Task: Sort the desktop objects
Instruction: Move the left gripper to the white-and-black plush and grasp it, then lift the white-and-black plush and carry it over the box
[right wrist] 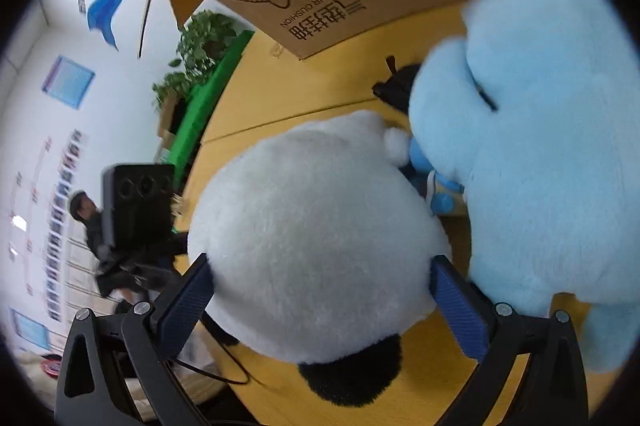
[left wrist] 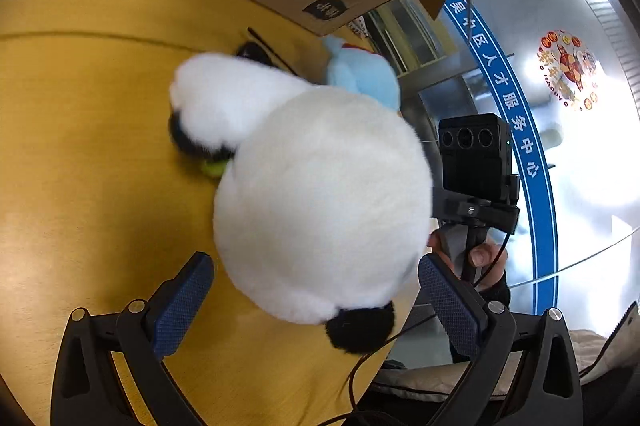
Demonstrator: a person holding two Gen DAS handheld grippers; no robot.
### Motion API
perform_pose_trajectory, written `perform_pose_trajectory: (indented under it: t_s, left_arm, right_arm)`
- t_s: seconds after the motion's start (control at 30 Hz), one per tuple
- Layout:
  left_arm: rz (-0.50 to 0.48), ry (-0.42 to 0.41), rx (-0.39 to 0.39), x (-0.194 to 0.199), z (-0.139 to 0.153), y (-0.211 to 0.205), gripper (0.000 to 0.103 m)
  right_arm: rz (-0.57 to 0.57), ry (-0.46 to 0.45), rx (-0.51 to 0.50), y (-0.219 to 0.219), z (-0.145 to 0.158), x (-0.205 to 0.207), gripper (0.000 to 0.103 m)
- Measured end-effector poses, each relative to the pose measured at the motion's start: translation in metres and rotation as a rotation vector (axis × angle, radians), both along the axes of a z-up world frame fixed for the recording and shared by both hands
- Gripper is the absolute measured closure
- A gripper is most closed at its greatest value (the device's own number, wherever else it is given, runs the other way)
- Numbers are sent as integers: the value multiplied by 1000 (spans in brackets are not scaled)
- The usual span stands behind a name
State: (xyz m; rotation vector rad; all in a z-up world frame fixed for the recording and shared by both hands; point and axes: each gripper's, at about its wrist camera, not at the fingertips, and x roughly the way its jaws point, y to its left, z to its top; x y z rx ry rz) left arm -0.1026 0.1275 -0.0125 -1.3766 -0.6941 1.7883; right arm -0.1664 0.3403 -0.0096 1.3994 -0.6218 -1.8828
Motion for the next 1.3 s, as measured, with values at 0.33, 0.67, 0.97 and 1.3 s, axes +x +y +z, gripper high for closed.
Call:
perform_pose_trajectory:
  t_s: [0.33, 0.67, 0.97, 1.3]
  left_arm:
    - [41, 52, -20, -3, 3, -8, 0]
    - [74, 196, -131, 8, 43, -61, 0]
    - [4, 100, -99, -26, 17, -43, 0]
    - [10, 78, -23, -51, 5, -21, 1]
  right_arm:
    - [-37, 37, 50, 0, 12, 12, 0]
    - [40, 156, 93, -30, 22, 49, 0]
    - [-148, -112, -120, 21, -31, 18, 0]
    - [-186, -135, -230, 12, -44, -6, 0]
